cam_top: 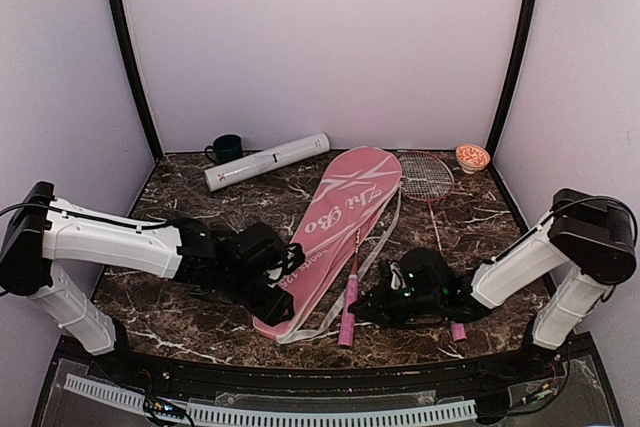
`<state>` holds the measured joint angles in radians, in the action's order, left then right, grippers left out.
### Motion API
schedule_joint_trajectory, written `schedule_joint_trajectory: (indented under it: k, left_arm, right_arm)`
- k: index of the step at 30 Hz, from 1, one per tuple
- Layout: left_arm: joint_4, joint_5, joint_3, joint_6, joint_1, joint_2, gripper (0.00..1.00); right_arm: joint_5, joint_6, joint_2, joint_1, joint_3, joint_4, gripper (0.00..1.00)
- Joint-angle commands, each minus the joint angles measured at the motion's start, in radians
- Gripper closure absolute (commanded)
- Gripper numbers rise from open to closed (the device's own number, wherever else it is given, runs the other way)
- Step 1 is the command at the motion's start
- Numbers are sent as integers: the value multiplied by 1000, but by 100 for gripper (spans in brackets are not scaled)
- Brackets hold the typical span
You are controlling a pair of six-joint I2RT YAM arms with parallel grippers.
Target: Pack up the badminton gear
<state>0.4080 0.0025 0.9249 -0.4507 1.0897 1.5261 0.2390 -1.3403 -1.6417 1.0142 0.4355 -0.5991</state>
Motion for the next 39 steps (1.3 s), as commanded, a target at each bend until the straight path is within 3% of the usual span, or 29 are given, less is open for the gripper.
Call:
schedule_joint_trajectory:
  k: [1,14,22,26,34,35,39]
  left_arm:
    - [61,-47,15,-63,50,16,48]
    - [79,-164,146,-67,119,154,53]
    - [108,-226,179,-76,121,196,66]
    - [112,-259,189,-72,121,198,60]
    - [96,-266,227,-47,130,258,64]
    - [94,-268,230,-44,131,269,65]
    - [98,-275,238,-42,136,273,85]
  right_arm:
    - [-35,7,39,-3,-14,-7,88]
    - [-59,14,126,-3,9,36,94]
    - [-56,16,118,-1,20,26,95]
    - [-56,13,118,1,23,25,95]
    - [-58,13,120,3,24,31,96]
    - [-58,12,121,3,23,31,96]
    - [-58,8,124,3,23,24,96]
